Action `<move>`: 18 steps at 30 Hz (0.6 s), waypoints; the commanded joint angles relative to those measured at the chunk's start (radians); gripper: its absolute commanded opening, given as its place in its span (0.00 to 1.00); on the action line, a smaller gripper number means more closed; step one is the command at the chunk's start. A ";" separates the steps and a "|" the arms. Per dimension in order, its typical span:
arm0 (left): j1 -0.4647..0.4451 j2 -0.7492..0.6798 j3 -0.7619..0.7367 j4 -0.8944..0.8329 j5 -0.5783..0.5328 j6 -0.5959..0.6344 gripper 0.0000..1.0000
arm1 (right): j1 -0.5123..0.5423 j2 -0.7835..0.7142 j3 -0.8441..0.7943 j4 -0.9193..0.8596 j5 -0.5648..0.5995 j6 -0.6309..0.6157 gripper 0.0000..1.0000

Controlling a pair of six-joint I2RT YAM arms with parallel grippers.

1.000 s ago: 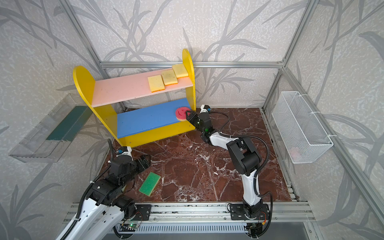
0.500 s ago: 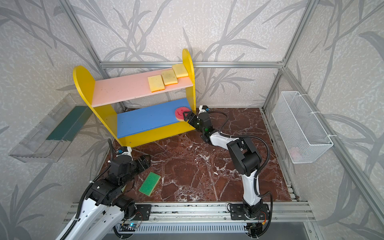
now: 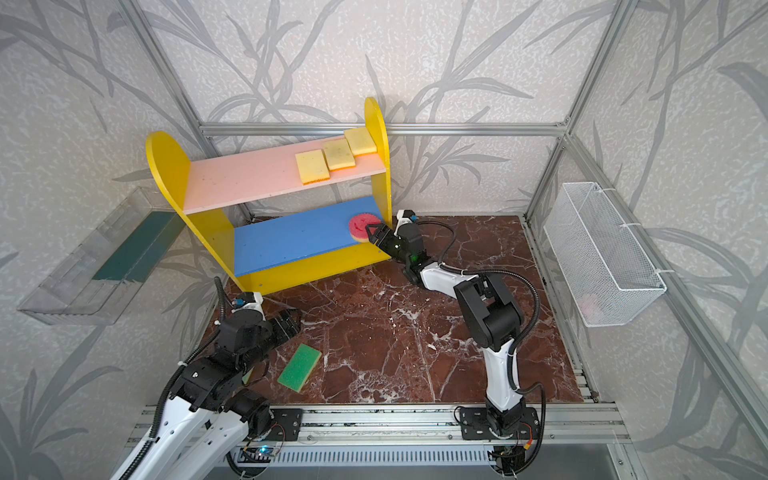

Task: Place and organize the cleaning sponges onto the shelf
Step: 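Place the smiley sponge on the blue shelf and release with the right gripper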

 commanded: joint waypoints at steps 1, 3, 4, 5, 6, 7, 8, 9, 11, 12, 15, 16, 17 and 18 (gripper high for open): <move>-0.002 0.003 0.035 -0.021 -0.019 0.008 0.83 | -0.010 0.031 0.058 0.060 -0.027 0.026 0.73; -0.002 0.003 0.035 -0.020 -0.021 0.009 0.83 | -0.010 0.039 0.082 0.044 -0.034 0.018 0.73; -0.002 0.003 0.035 -0.021 -0.021 0.009 0.83 | -0.010 0.040 0.089 0.040 -0.036 0.014 0.73; -0.003 0.003 0.034 -0.021 -0.021 0.010 0.83 | -0.012 0.038 0.089 0.038 -0.036 0.009 0.73; -0.002 0.006 0.034 -0.022 -0.023 0.011 0.83 | -0.013 0.033 0.088 0.034 -0.037 0.003 0.73; -0.002 0.006 0.033 -0.023 -0.023 0.012 0.83 | -0.014 0.026 0.083 0.029 -0.039 -0.004 0.73; -0.002 0.007 0.033 -0.021 -0.021 0.012 0.83 | -0.016 0.019 0.076 0.021 -0.041 -0.010 0.74; -0.001 0.009 0.034 -0.019 -0.020 0.014 0.83 | -0.019 0.009 0.065 0.018 -0.046 -0.018 0.75; -0.003 0.015 0.035 -0.011 -0.012 0.021 0.83 | -0.020 -0.015 0.035 0.001 -0.061 -0.031 0.77; -0.002 0.021 0.035 -0.003 -0.007 0.025 0.84 | -0.020 -0.033 0.011 -0.007 -0.069 -0.041 0.78; -0.004 0.058 0.041 0.026 0.015 0.038 0.84 | -0.019 -0.101 -0.088 -0.031 -0.086 -0.064 0.79; -0.004 0.081 0.047 0.033 0.019 0.046 0.84 | -0.020 -0.128 -0.134 -0.029 -0.091 -0.067 0.79; -0.005 0.102 0.053 0.038 0.022 0.055 0.84 | -0.019 -0.154 -0.175 -0.024 -0.094 -0.075 0.79; -0.006 0.127 0.057 0.048 0.025 0.062 0.84 | -0.021 -0.187 -0.217 -0.025 -0.098 -0.086 0.79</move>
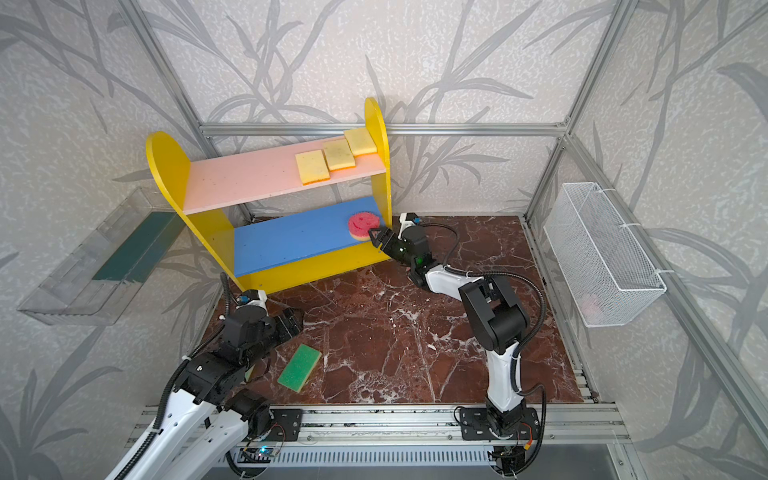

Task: Place and organize the cleaning sponges onto the shelf
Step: 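Place the smiley sponge on the blue shelf and release with the right gripper, then move the right gripper to the second pink smiley sponge on the table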

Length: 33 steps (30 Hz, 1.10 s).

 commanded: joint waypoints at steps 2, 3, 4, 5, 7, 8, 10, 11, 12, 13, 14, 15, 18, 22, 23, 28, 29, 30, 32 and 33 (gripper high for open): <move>-0.013 0.081 0.035 0.072 0.013 0.036 0.84 | -0.010 -0.161 -0.132 -0.038 -0.031 -0.075 0.79; -0.020 0.102 0.032 0.101 0.012 0.035 0.85 | -0.018 -0.199 -0.153 -0.081 -0.036 -0.094 0.78; -0.031 0.123 0.029 0.135 0.008 0.032 0.85 | -0.030 -0.229 -0.179 -0.123 -0.043 -0.112 0.77; -0.045 0.144 0.028 0.163 0.001 0.029 0.85 | -0.045 -0.276 -0.204 -0.152 -0.049 -0.123 0.76; -0.082 0.210 0.036 0.232 -0.019 0.027 0.86 | -0.095 -0.341 -0.266 -0.194 -0.076 -0.130 0.72; -0.105 0.247 0.044 0.257 -0.030 0.028 0.86 | -0.124 -0.363 -0.289 -0.214 -0.094 -0.132 0.71; -0.161 0.338 0.068 0.318 -0.063 0.030 0.87 | -0.196 -0.407 -0.329 -0.272 -0.135 -0.147 0.70; -0.183 0.377 0.080 0.345 -0.076 0.030 0.87 | -0.228 -0.418 -0.341 -0.299 -0.152 -0.155 0.70; -0.202 0.423 0.092 0.373 -0.083 0.031 0.87 | -0.265 -0.429 -0.351 -0.333 -0.172 -0.167 0.69; -0.218 0.466 0.103 0.403 -0.086 0.027 0.87 | -0.301 -0.432 -0.358 -0.361 -0.196 -0.177 0.68; -0.228 0.503 0.113 0.430 -0.085 0.022 0.87 | -0.330 -0.430 -0.362 -0.382 -0.216 -0.185 0.66; -0.238 0.543 0.126 0.458 -0.079 0.016 0.87 | -0.363 -0.423 -0.364 -0.402 -0.235 -0.193 0.62; -0.262 0.637 0.177 0.494 -0.056 0.004 0.86 | -0.428 -0.369 -0.354 -0.427 -0.293 -0.217 0.55; -0.285 0.708 0.220 0.517 -0.059 0.000 0.86 | -0.455 -0.281 -0.299 -0.475 -0.302 -0.243 0.53; -0.285 0.715 0.220 0.525 -0.058 -0.004 0.86 | -0.456 -0.264 -0.291 -0.470 -0.298 -0.241 0.53; -0.286 0.732 0.188 0.569 -0.057 -0.018 0.86 | -0.453 -0.133 -0.192 -0.494 -0.313 -0.255 0.52; -0.286 0.728 0.175 0.578 -0.057 -0.018 0.86 | -0.453 -0.109 -0.167 -0.510 -0.323 -0.265 0.51; -0.286 0.723 0.158 0.590 -0.059 -0.022 0.86 | -0.453 -0.088 -0.149 -0.521 -0.329 -0.272 0.51; -0.285 0.704 0.120 0.616 -0.067 -0.028 0.86 | -0.453 -0.070 -0.134 -0.524 -0.325 -0.279 0.50; -0.285 0.692 0.095 0.641 -0.075 -0.031 0.86 | -0.452 -0.065 -0.130 -0.523 -0.319 -0.281 0.50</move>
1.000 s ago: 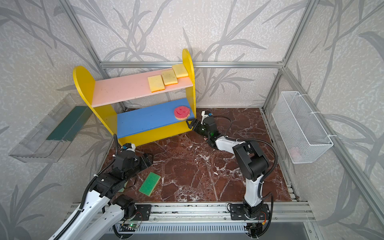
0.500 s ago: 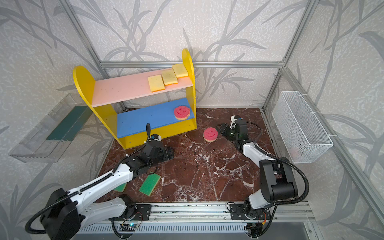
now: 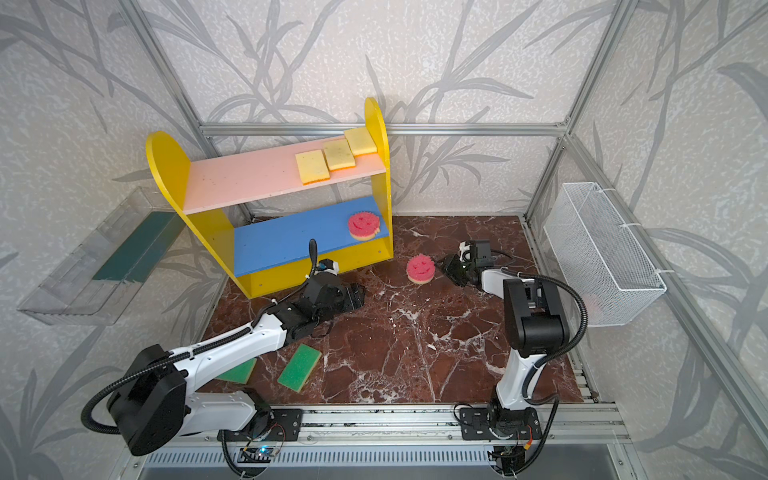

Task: Place and organize the cleaning sponges onto the shelf
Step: 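Move the right gripper to the second pink smiley sponge on the table, then grasp the second smiley sponge with the right gripper and lift it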

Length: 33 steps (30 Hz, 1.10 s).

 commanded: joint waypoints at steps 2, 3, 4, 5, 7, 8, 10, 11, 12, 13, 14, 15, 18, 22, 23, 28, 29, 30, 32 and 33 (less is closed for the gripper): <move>0.000 -0.042 -0.098 0.102 -0.040 -0.031 0.86 | 0.004 0.025 0.043 -0.043 -0.016 -0.038 0.49; 0.003 -0.049 -0.110 0.109 -0.045 -0.033 0.86 | 0.007 0.035 0.054 -0.051 -0.018 -0.043 0.49; 0.005 -0.048 -0.117 0.108 -0.046 -0.032 0.87 | 0.012 0.048 0.065 -0.059 -0.020 -0.048 0.49; 0.007 -0.044 -0.118 0.105 -0.043 -0.030 0.87 | 0.016 0.059 0.074 -0.065 -0.020 -0.052 0.49; 0.014 -0.030 -0.118 0.103 -0.029 -0.030 0.87 | 0.024 0.076 0.087 -0.078 -0.013 -0.064 0.48; 0.018 -0.023 -0.116 0.107 -0.022 -0.030 0.87 | 0.027 0.084 0.092 -0.082 -0.009 -0.069 0.47; 0.024 -0.008 -0.114 0.115 -0.005 -0.032 0.87 | 0.033 0.102 0.105 -0.096 -0.005 -0.075 0.44; 0.028 0.001 -0.113 0.118 0.004 -0.033 0.87 | 0.036 0.108 0.111 -0.101 -0.002 -0.078 0.43; 0.032 0.008 -0.110 0.122 0.013 -0.035 0.87 | 0.038 0.114 0.117 -0.108 0.001 -0.085 0.42; 0.034 0.014 -0.108 0.124 0.020 -0.036 0.87 | 0.043 0.119 0.121 -0.116 0.006 -0.089 0.41; 0.036 0.019 -0.107 0.128 0.025 -0.038 0.87 | 0.044 0.124 0.125 -0.121 0.009 -0.094 0.40; 0.039 0.024 -0.107 0.132 0.034 -0.040 0.87 | 0.047 0.130 0.130 -0.126 0.011 -0.097 0.40; 0.043 0.025 -0.107 0.131 0.043 -0.040 0.87 | 0.053 0.145 0.137 -0.132 0.012 -0.098 0.35; 0.046 -0.007 -0.116 0.110 0.041 -0.037 0.87 | 0.056 0.136 0.122 -0.116 0.005 -0.082 0.18; 0.048 -0.017 -0.118 0.102 0.039 -0.037 0.87 | 0.056 0.128 0.112 -0.105 0.000 -0.076 0.17; 0.081 -0.083 -0.136 0.067 0.062 -0.043 0.87 | 0.057 0.064 0.047 -0.045 -0.024 -0.022 0.09; 0.087 -0.099 -0.141 0.059 0.064 -0.044 0.87 | 0.058 0.050 0.034 -0.032 -0.032 -0.011 0.08; 0.094 -0.120 -0.145 0.047 0.067 -0.044 0.87 | 0.058 0.030 0.016 -0.020 -0.040 0.000 0.07; 0.102 -0.161 -0.152 0.017 0.063 -0.043 0.87 | 0.062 -0.012 -0.013 -0.005 -0.053 0.013 0.05; 0.105 -0.186 -0.157 0.001 0.060 -0.040 0.87 | 0.066 -0.037 -0.030 -0.001 -0.059 0.017 0.05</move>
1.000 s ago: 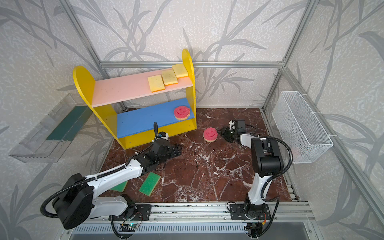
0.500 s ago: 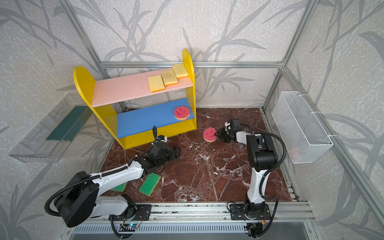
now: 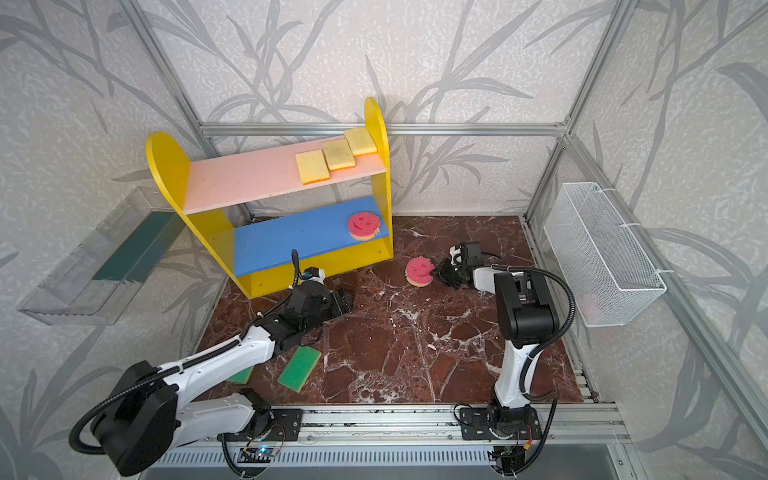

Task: Place and organize the cleaning sponges onto the shelf
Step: 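Grasp the second smiley sponge with the right gripper and lift it, then set the second smiley sponge on the blue shelf beside the first with the right gripper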

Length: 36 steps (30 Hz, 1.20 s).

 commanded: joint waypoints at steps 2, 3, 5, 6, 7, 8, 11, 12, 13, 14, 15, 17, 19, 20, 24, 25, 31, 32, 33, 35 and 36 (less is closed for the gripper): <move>0.014 -0.098 -0.027 -0.090 -0.014 -0.005 0.87 | 0.021 -0.132 -0.060 0.027 -0.045 0.037 0.04; 0.020 -0.120 -0.035 -0.108 -0.022 -0.004 0.87 | 0.030 -0.164 -0.077 0.031 -0.050 0.045 0.04; 0.035 -0.154 -0.054 -0.139 -0.025 -0.011 0.87 | 0.063 -0.237 -0.100 0.020 -0.045 0.048 0.04; 0.047 -0.173 -0.069 -0.152 -0.022 -0.021 0.87 | 0.088 -0.274 -0.104 -0.001 -0.030 0.038 0.04; 0.062 -0.194 -0.084 -0.162 -0.015 -0.033 0.87 | 0.117 -0.309 -0.101 -0.026 -0.009 0.028 0.04; 0.074 -0.213 -0.099 -0.165 -0.007 -0.043 0.87 | 0.144 -0.336 -0.098 -0.043 0.007 0.023 0.04; 0.094 -0.286 -0.146 -0.186 -0.002 -0.061 0.87 | 0.224 -0.392 -0.068 -0.072 0.045 0.036 0.04; 0.096 -0.312 -0.157 -0.203 -0.007 -0.065 0.87 | 0.249 -0.398 -0.048 -0.074 0.054 0.045 0.04; 0.099 -0.337 -0.167 -0.219 -0.014 -0.067 0.87 | 0.269 -0.398 -0.024 -0.081 0.065 0.048 0.04; 0.099 -0.355 -0.175 -0.234 -0.020 -0.069 0.87 | 0.290 -0.393 0.000 -0.087 0.075 0.050 0.04; 0.100 -0.378 -0.185 -0.247 -0.025 -0.073 0.87 | 0.310 -0.384 0.031 -0.092 0.090 0.050 0.04; 0.100 -0.415 -0.203 -0.266 -0.034 -0.080 0.87 | 0.347 -0.355 0.086 -0.091 0.113 0.061 0.04; 0.103 -0.450 -0.221 -0.283 -0.042 -0.090 0.87 | 0.379 -0.310 0.147 -0.076 0.126 0.076 0.04; 0.102 -0.463 -0.229 -0.286 -0.043 -0.095 0.87 | 0.396 -0.285 0.174 -0.072 0.131 0.082 0.04; 0.103 -0.507 -0.263 -0.290 -0.042 -0.113 0.87 | 0.457 -0.178 0.296 -0.022 0.171 0.086 0.05; 0.102 -0.513 -0.273 -0.280 -0.036 -0.117 0.86 | 0.470 -0.149 0.328 -0.012 0.183 0.091 0.04; 0.103 -0.543 -0.290 -0.296 -0.024 -0.105 0.86 | 0.508 0.030 0.552 -0.042 0.201 0.111 0.04; 0.102 -0.552 -0.292 -0.299 -0.026 -0.103 0.86 | 0.512 0.053 0.580 -0.049 0.205 0.111 0.04; 0.102 -0.562 -0.297 -0.301 -0.026 -0.100 0.86 | 0.513 0.076 0.613 -0.057 0.209 0.110 0.04; 0.102 -0.576 -0.305 -0.302 -0.028 -0.099 0.86 | 0.517 0.114 0.669 -0.072 0.217 0.106 0.05; 0.102 -0.580 -0.310 -0.302 -0.029 -0.098 0.86 | 0.519 0.134 0.700 -0.083 0.218 0.099 0.05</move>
